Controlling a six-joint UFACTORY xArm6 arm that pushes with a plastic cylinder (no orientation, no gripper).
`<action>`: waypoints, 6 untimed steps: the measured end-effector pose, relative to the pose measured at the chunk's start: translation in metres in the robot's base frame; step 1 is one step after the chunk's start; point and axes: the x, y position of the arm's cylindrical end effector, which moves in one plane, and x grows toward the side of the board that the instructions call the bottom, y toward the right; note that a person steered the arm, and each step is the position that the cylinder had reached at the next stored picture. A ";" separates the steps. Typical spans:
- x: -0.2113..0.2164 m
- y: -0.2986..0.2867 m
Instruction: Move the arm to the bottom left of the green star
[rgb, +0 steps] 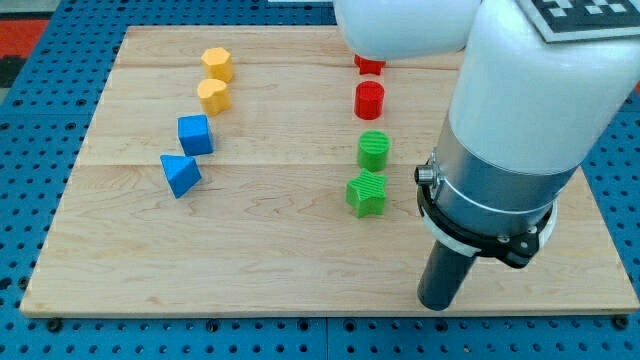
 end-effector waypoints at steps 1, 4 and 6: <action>0.000 0.000; -0.047 -0.078; -0.055 -0.130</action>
